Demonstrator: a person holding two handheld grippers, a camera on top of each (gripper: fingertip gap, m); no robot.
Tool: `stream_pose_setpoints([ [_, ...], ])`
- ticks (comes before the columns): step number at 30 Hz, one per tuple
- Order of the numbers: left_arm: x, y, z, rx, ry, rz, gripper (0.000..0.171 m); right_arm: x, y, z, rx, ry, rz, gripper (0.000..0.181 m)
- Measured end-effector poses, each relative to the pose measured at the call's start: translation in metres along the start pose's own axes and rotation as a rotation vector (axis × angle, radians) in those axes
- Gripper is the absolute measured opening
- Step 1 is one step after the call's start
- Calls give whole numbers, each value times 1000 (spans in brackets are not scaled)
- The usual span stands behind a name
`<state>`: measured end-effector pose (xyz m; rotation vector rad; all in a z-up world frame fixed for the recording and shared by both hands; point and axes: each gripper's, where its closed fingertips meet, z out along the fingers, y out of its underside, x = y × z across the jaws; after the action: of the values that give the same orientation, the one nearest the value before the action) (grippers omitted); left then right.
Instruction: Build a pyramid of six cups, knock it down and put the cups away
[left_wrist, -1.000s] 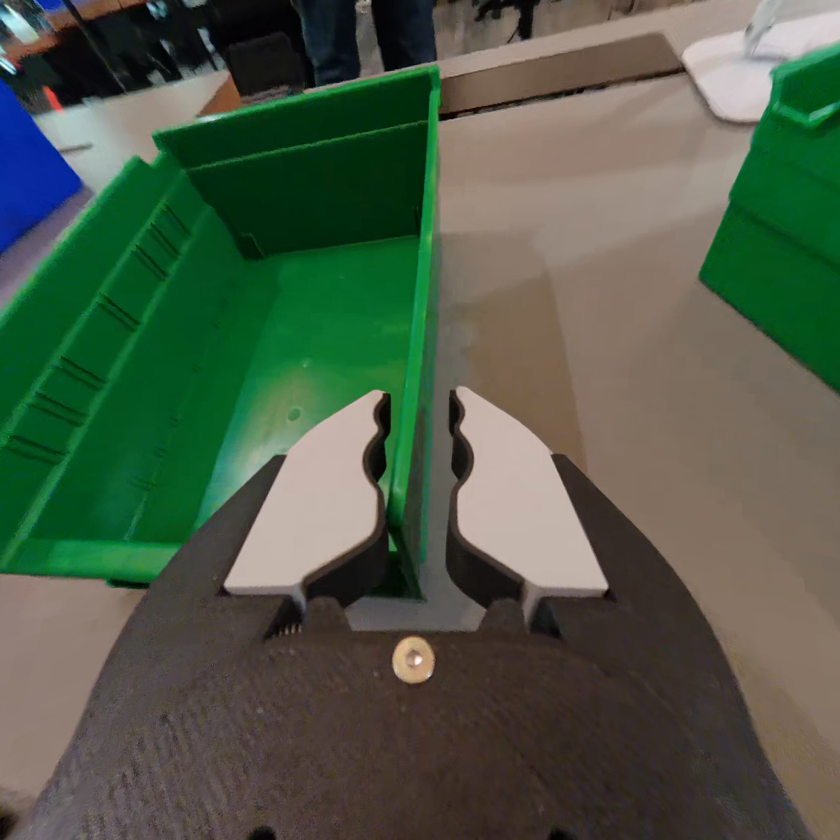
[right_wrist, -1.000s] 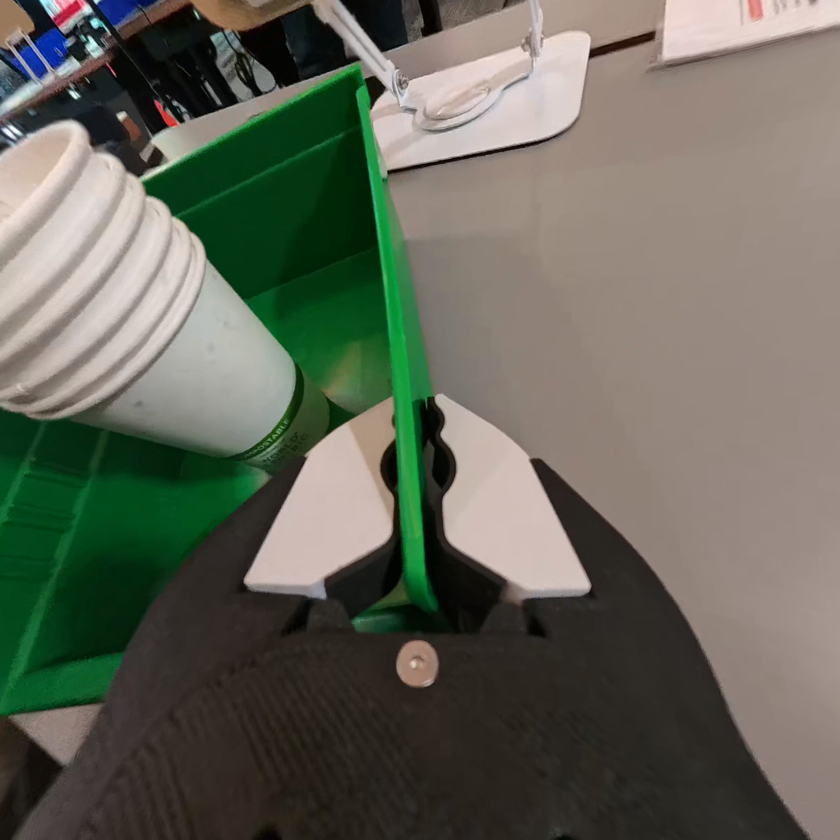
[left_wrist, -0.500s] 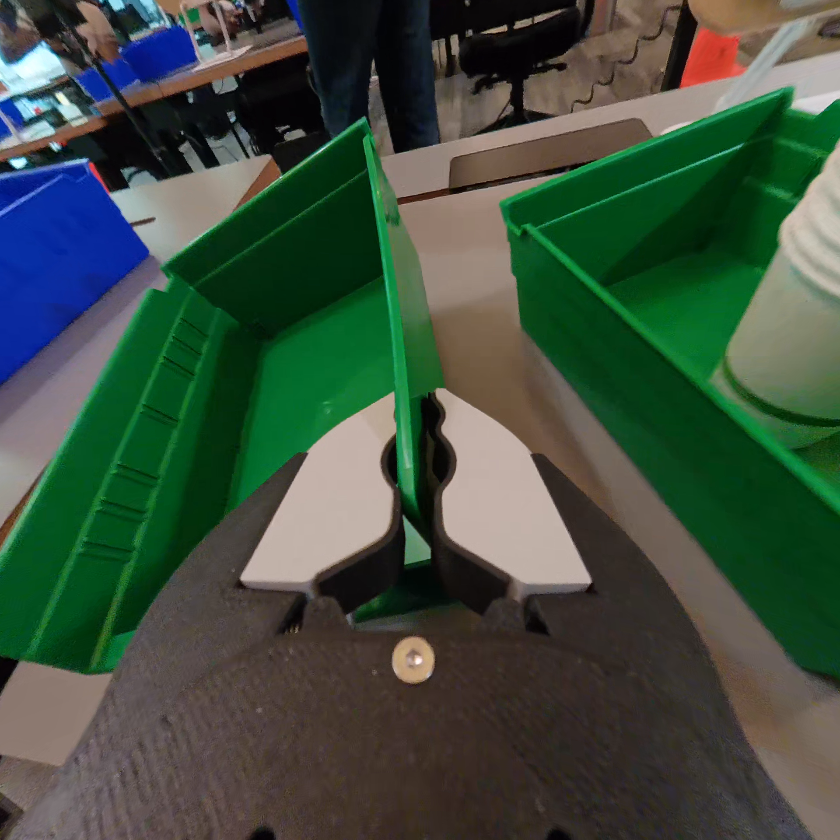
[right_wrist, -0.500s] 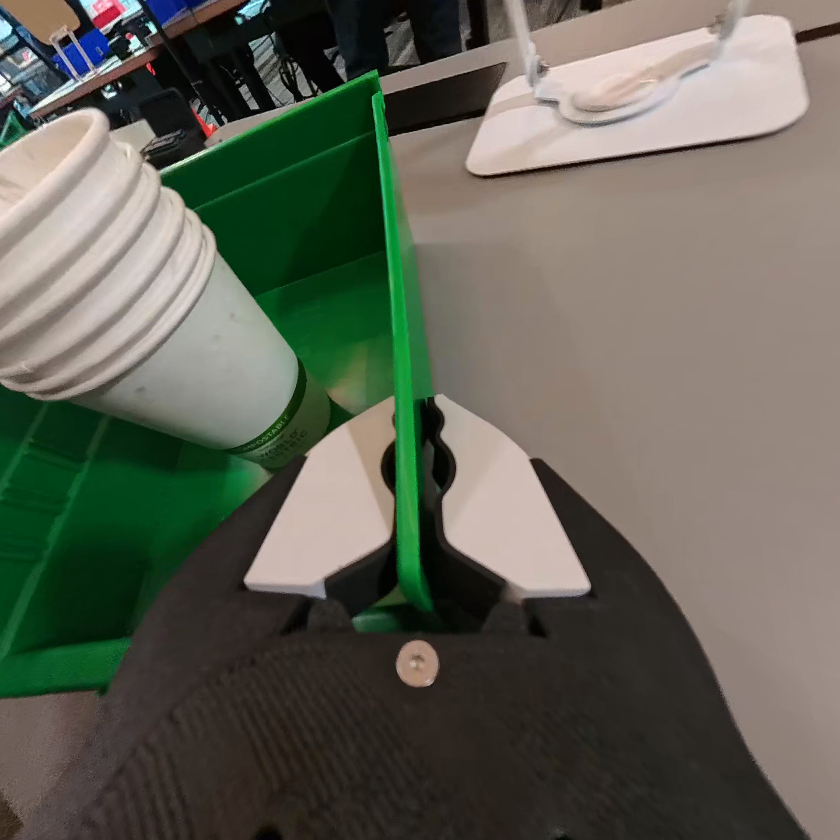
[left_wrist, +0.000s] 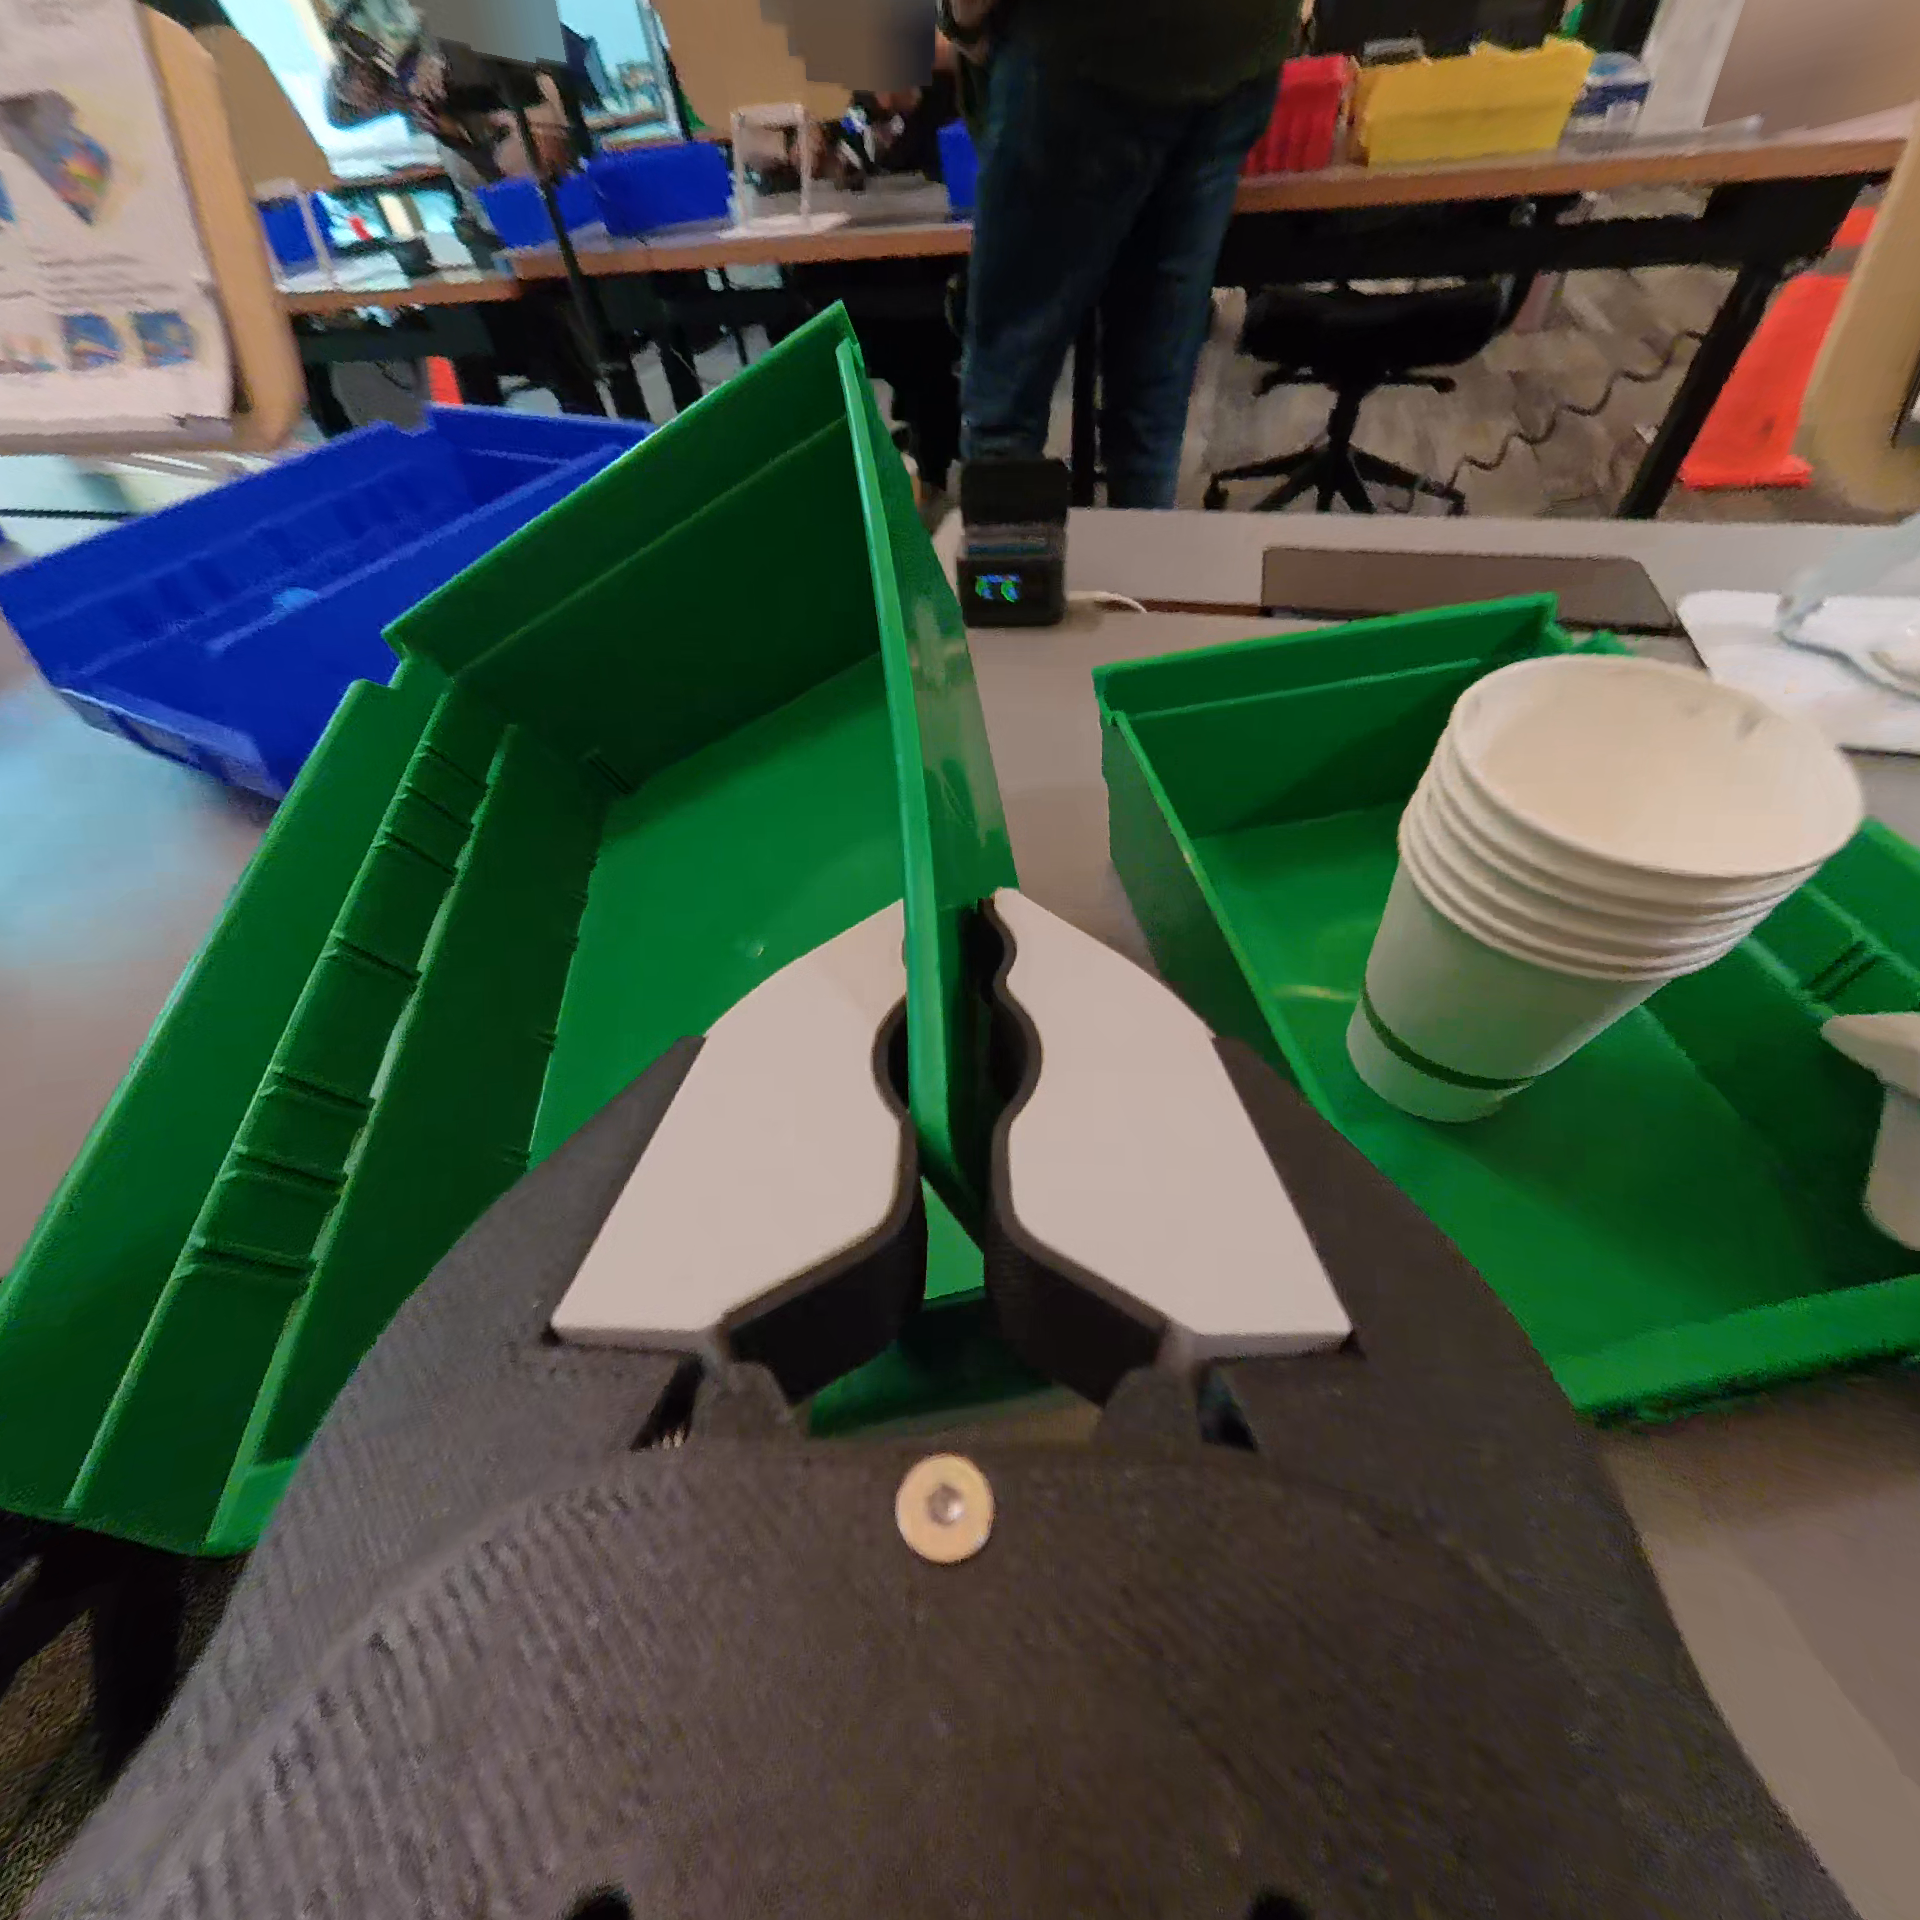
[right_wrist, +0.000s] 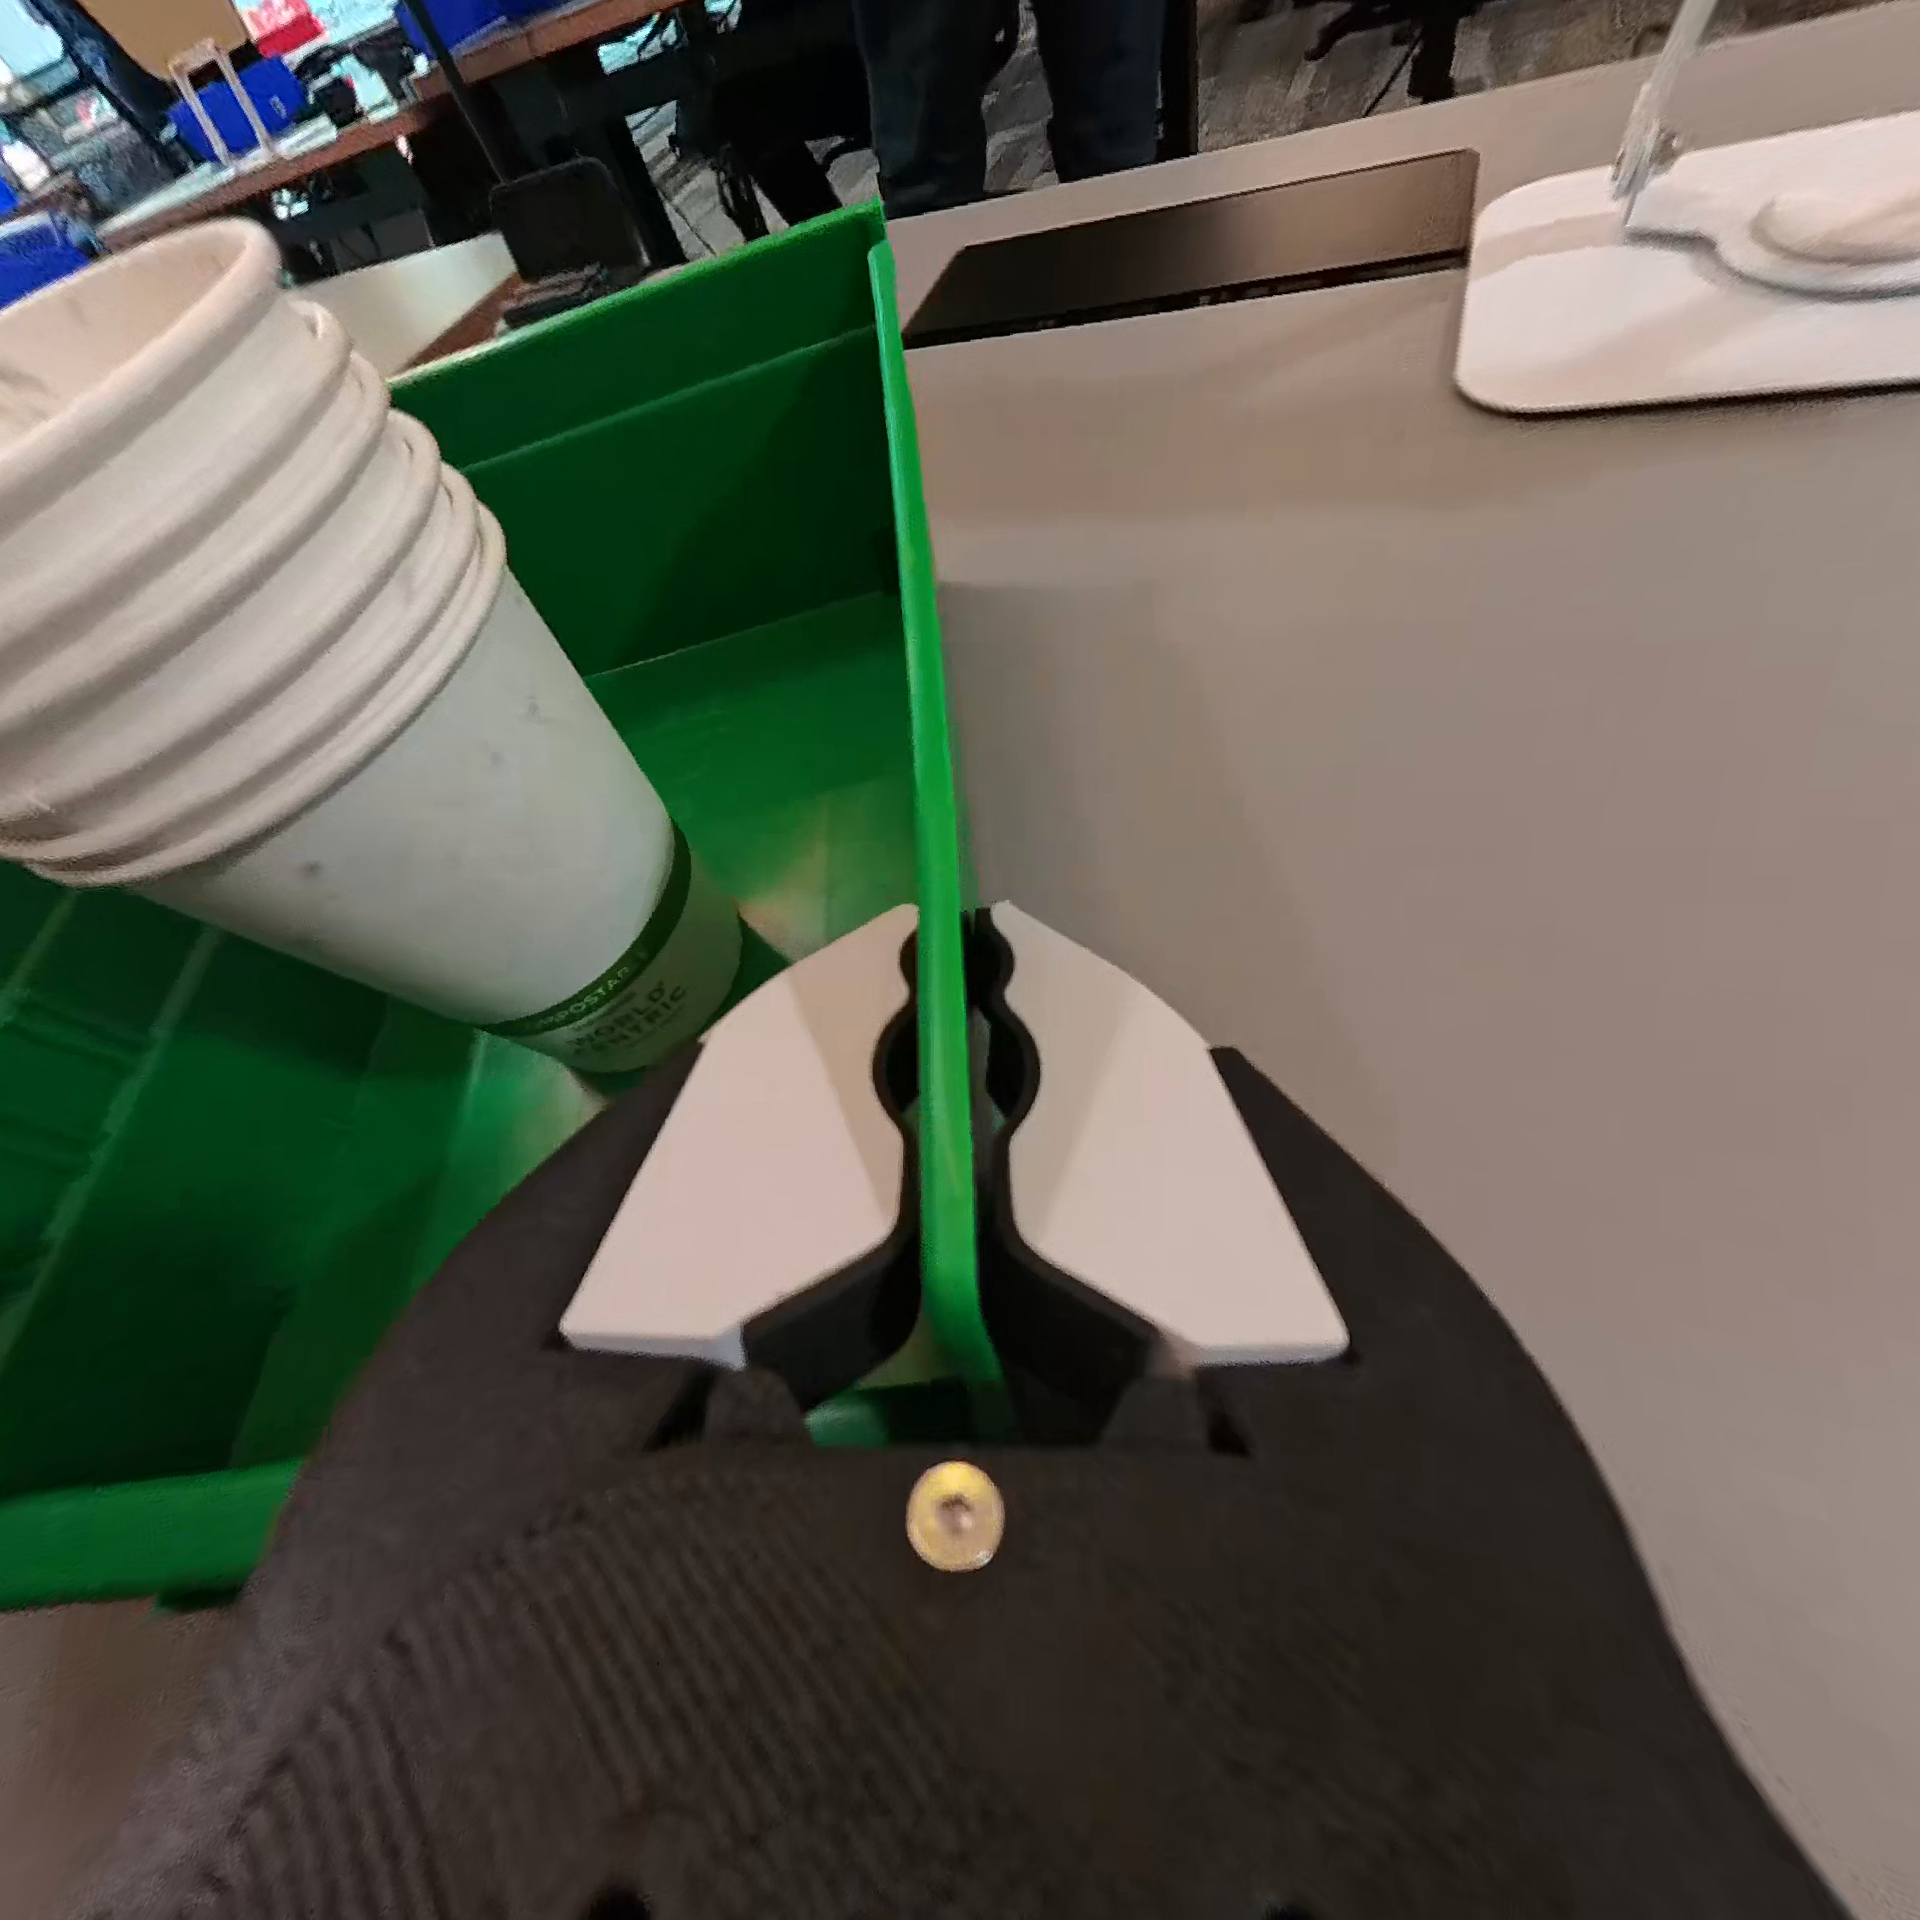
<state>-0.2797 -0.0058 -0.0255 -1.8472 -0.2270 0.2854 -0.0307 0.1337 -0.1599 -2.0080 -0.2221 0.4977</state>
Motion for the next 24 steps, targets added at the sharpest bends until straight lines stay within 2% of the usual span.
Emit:
stream_pose_setpoints([
  [5,-19,-25,-24,56,-39,-1,6,-33,5,9,27,75,61,8],
  [8,-23,-32,-31,75,-48,7,6,-56,10,13,28,137,30,10],
  [10,-24,-34,-32,87,-39,5,6,-79,12,18,22,108,-11,22],
  [16,-22,-33,-31,85,3,-32,6,-116,13,38,-8,46,-35,26],
  [18,-24,-37,-34,98,3,-39,6,-128,15,37,-42,-19,-27,41],
  [20,-25,-38,-36,90,2,-33,5,-153,17,29,-59,-211,-20,88],
  [21,-26,-38,-37,89,-3,-34,5,-162,17,23,-56,-291,-10,97],
  [23,-27,-38,-38,91,-21,-25,5,-159,12,13,-15,-308,12,86],
  [24,-28,-38,-38,91,-32,-16,5,-157,8,6,18,-319,4,87],
])
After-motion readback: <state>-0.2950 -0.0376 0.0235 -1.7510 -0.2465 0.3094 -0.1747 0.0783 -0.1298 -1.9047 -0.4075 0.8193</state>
